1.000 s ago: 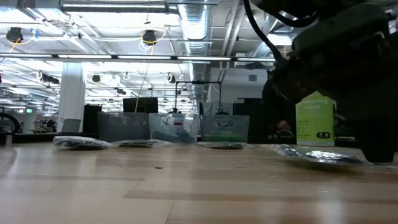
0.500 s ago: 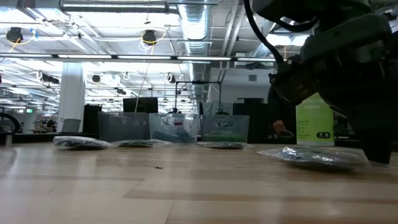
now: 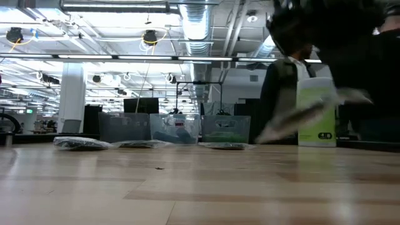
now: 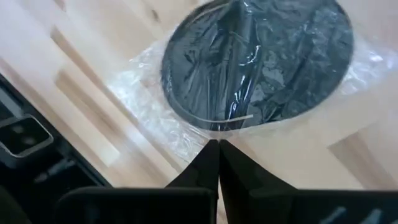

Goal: Pick & Place Travel size toiletries
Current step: Put the black hairbrush into the left black bin

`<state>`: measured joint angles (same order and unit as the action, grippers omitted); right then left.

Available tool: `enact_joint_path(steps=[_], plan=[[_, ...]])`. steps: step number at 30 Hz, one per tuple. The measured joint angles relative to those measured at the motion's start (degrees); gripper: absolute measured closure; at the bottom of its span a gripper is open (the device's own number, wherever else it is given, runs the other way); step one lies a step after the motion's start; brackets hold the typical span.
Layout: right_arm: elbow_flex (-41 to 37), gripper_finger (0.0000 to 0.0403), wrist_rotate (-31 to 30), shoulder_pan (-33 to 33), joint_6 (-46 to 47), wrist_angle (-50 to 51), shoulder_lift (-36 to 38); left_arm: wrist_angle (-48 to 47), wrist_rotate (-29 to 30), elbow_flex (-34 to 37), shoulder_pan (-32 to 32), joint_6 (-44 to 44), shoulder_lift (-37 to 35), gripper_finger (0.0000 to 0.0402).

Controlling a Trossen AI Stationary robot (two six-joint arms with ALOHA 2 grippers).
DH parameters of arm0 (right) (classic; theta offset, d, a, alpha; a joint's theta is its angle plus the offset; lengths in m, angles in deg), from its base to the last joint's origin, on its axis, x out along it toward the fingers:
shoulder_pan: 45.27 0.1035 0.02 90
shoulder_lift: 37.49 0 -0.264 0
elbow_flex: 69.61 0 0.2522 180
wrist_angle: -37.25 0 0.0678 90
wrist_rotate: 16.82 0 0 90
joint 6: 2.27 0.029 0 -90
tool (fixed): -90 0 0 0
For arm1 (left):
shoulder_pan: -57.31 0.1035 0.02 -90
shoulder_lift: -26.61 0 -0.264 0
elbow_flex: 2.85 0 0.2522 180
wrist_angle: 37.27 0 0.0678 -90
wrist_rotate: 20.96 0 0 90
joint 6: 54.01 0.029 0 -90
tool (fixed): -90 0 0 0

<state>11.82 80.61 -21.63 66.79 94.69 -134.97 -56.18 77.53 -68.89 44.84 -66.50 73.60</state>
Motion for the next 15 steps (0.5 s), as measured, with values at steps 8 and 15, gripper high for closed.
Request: enact_joint_path(steps=[8, 15], plan=[[3.92, 0.0403, -8.84, -1.47, -1.46, 6.10, 6.06, 7.58, -0.04, 10.74, 0.76, -17.14, 0.42, 0.0216], [9.40, 0.0403, -12.69, -3.62, -7.43, 7.32, 6.34, 38.05, -0.04, 28.73, 1.81, -36.52, 3.64, 0.0143]])
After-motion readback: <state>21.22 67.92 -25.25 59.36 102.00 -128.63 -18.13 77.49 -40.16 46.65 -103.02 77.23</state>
